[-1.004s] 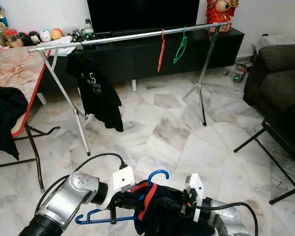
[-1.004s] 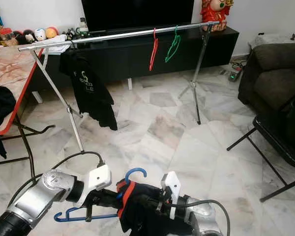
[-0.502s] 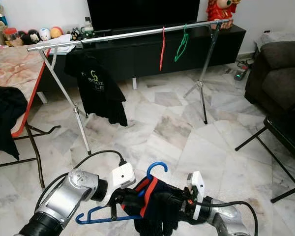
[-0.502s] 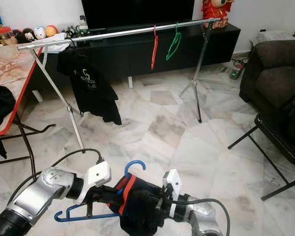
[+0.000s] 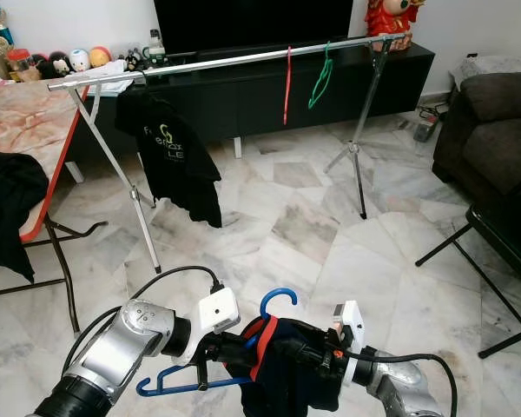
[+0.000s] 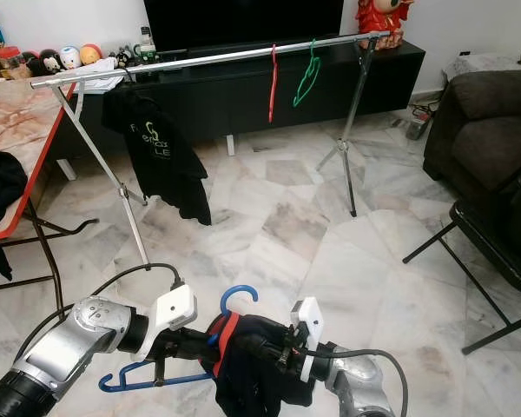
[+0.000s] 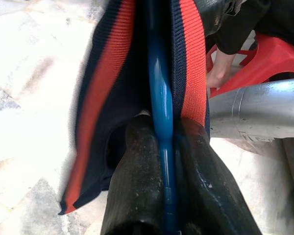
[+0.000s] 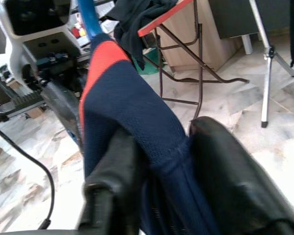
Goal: Hang hanger
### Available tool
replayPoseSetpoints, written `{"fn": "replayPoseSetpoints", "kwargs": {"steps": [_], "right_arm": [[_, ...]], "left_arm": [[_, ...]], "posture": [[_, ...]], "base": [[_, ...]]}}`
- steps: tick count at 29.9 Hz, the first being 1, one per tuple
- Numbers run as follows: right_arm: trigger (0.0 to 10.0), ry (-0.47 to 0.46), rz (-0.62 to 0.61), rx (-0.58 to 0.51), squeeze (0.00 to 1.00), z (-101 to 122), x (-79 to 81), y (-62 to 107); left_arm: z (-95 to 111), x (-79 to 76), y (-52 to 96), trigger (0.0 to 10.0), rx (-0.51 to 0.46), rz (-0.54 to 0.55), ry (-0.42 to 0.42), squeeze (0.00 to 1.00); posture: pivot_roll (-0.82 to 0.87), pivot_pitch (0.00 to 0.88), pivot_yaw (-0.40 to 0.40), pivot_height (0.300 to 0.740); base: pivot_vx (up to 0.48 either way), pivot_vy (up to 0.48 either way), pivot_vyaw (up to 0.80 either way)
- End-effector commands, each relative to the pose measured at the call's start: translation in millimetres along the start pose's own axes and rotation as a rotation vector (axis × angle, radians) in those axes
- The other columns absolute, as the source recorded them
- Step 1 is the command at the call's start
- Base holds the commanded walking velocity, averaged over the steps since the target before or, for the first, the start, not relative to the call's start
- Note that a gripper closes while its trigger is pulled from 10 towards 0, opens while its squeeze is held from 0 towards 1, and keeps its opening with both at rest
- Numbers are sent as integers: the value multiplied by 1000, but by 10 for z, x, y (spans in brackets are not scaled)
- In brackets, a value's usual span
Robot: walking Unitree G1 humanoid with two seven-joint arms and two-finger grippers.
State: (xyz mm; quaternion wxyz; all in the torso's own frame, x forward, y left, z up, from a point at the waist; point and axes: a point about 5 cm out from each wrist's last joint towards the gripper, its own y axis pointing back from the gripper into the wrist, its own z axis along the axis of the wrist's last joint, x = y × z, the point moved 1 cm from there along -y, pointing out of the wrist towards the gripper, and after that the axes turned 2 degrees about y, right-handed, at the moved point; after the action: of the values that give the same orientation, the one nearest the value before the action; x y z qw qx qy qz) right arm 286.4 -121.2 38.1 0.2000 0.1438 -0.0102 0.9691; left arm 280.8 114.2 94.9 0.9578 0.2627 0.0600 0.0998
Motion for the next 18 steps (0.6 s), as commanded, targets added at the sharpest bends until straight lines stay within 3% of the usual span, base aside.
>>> {"fn": "replayPoseSetpoints", "kwargs": {"steps": [1, 2, 4, 5, 6, 8, 9, 10, 18], "right_arm": [[0, 46, -25, -120, 0, 226, -53, -30], [902, 43, -25, -126, 0, 234, -55, -26], [784, 40, -22, -132, 0, 241, -55, -22], [2588, 40, -23, -138, 0, 250, -57, -17], [3686, 40, -27, -143, 0, 258, -63, -14], [4118, 39, -28, -145, 0, 261, -65, -12], [8667, 43, -30, -142, 0, 261, -66, -11], [10000, 46, -32, -139, 0, 261, -67, -9], [10000, 11, -37, -236, 0, 369, -83, -11]], "left_arm": [[-96, -112, -77, 0, 44, -63, 6, 0], [-98, -113, -78, 0, 45, -64, 6, 0], [-98, -116, -76, 0, 45, -66, 7, 0], [-99, -119, -77, 0, 45, -67, 7, 0], [-100, -120, -78, 0, 45, -69, 8, 0], [-100, -120, -78, 0, 45, -69, 8, 0], [-100, -120, -78, 0, 45, -69, 8, 0], [-100, -120, -79, 0, 45, -70, 8, 0], [-100, -121, -82, 0, 46, -71, 9, 0]], "posture": [[49, 104, 63, 740], [49, 104, 63, 740], [48, 106, 64, 740], [47, 106, 65, 740], [47, 107, 65, 740], [47, 107, 65, 740], [47, 107, 65, 740], [47, 107, 65, 740], [48, 107, 66, 740]], "base": [[0, 0, 0], [0, 0, 0], [0, 0, 0], [0, 0, 0], [0, 0, 0], [0, 0, 0], [0, 0, 0], [0, 0, 0], [0, 0, 0]]}}
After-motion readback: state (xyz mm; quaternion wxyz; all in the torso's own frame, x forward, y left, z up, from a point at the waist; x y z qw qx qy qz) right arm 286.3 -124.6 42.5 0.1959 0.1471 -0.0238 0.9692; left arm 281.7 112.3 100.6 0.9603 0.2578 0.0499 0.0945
